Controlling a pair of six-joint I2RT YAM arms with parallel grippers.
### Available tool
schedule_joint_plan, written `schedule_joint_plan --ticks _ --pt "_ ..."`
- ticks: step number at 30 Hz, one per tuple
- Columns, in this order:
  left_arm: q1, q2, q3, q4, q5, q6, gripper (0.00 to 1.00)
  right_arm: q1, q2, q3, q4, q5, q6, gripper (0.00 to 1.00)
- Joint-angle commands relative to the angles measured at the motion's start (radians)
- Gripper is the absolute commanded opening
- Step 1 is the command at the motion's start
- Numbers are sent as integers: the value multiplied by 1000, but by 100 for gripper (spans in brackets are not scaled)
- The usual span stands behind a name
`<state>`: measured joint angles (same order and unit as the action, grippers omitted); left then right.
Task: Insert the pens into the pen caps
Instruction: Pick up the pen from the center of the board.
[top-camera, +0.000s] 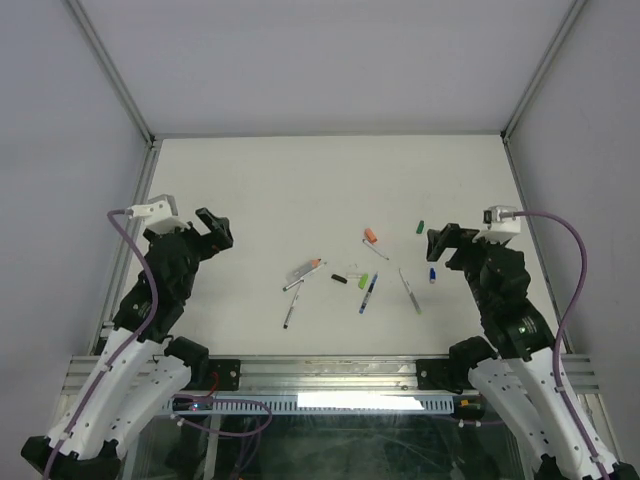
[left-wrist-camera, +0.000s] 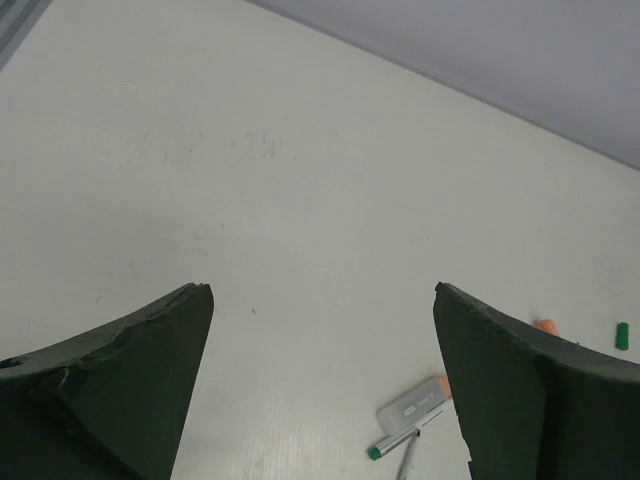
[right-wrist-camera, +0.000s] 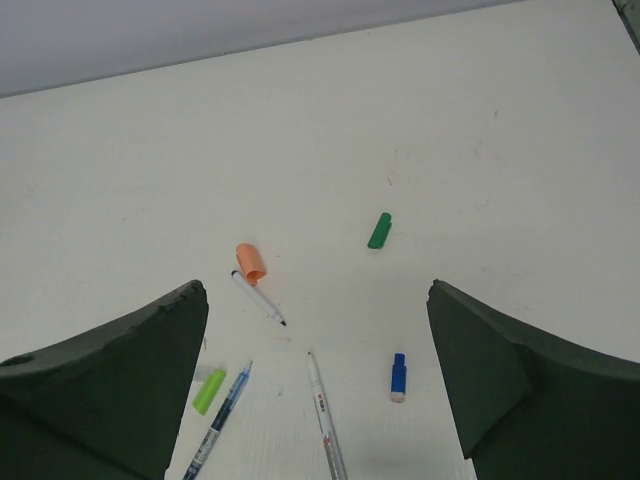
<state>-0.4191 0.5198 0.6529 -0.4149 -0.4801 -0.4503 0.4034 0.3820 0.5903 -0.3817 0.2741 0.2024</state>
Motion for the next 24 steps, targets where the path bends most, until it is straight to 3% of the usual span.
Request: schedule_joint_plan --ticks 1,12,20,24 --pt "57 144 110 -23 119 43 96 -78 116 140 -54 -47 50 95" --pt "171 492 313 -96 297 40 99 -236 416 426 -251 -126 139 99" --pt "216 595 386 -103 392 47 99 -276 548 498 -356 -238 156 97" --pt "230 603 395 -89 423 46 99 -284 617 496 -408 -312 135 90"
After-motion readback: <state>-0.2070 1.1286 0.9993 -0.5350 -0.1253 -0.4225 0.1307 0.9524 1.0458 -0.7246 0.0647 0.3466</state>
